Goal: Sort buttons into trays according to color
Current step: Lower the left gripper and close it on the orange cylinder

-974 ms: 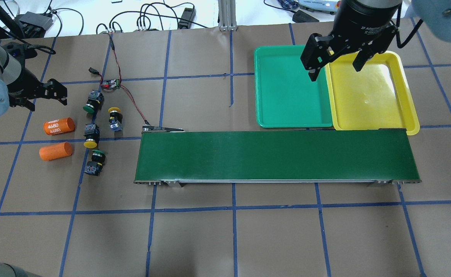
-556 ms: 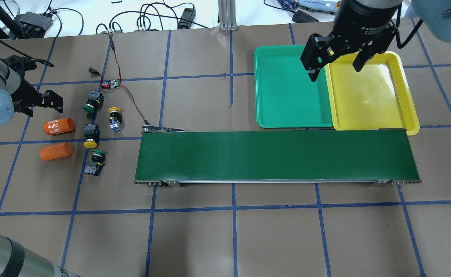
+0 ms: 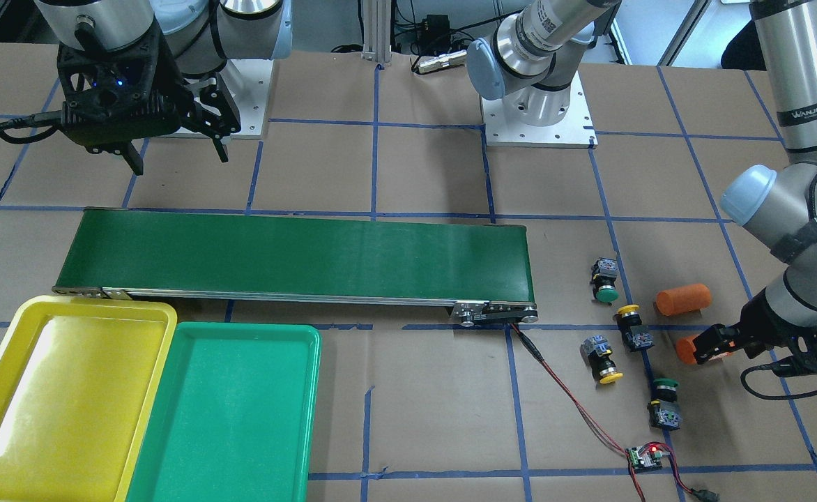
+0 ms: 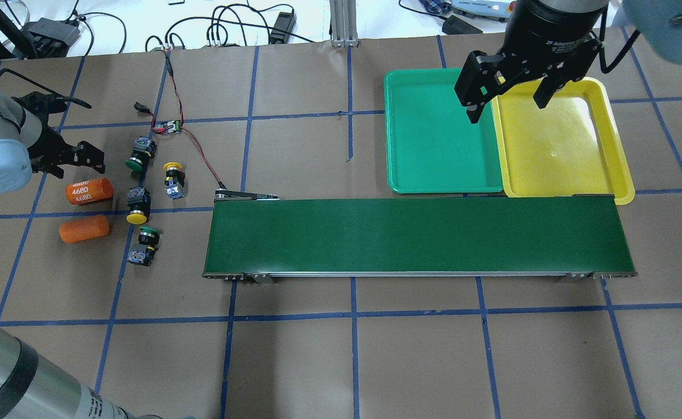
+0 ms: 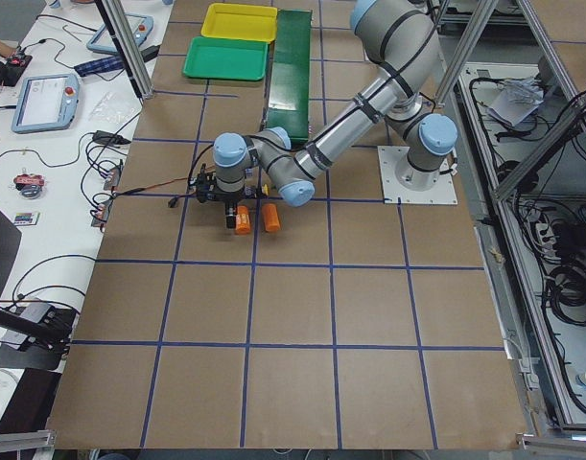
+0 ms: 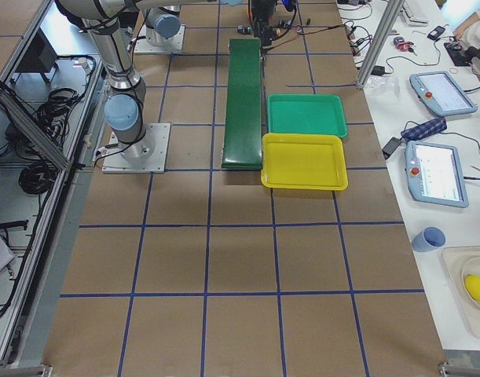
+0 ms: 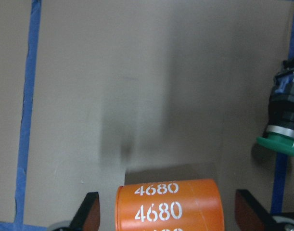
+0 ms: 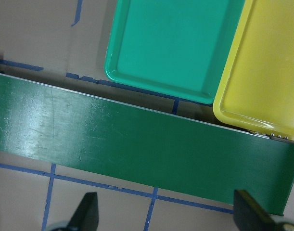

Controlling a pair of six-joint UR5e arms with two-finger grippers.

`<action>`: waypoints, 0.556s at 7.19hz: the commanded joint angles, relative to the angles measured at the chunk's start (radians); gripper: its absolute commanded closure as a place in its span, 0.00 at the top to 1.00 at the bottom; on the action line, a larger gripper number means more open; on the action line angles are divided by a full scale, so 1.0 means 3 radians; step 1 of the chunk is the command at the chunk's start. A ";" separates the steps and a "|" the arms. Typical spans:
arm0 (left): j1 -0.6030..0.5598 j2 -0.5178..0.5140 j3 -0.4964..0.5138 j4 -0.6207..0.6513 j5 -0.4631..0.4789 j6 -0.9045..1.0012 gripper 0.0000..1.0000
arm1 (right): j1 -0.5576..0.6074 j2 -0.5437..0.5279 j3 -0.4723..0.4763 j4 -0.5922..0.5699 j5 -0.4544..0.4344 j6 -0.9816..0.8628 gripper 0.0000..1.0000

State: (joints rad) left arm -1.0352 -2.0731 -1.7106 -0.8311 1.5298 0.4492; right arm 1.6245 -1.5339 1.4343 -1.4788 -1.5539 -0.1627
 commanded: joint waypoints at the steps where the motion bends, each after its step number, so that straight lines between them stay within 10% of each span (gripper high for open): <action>1: 0.0004 -0.0044 0.0006 -0.0032 0.0008 0.0016 1.00 | 0.0000 0.0000 0.0000 0.0000 0.0005 0.0000 1.00; 4: 0.0004 -0.0044 0.0001 -0.0042 0.0029 0.0016 1.00 | 0.0000 0.0000 0.0000 0.0000 0.0000 0.0000 1.00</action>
State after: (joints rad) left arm -1.0344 -2.0858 -1.7092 -0.8428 1.5366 0.4539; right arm 1.6245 -1.5340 1.4343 -1.4788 -1.5531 -0.1626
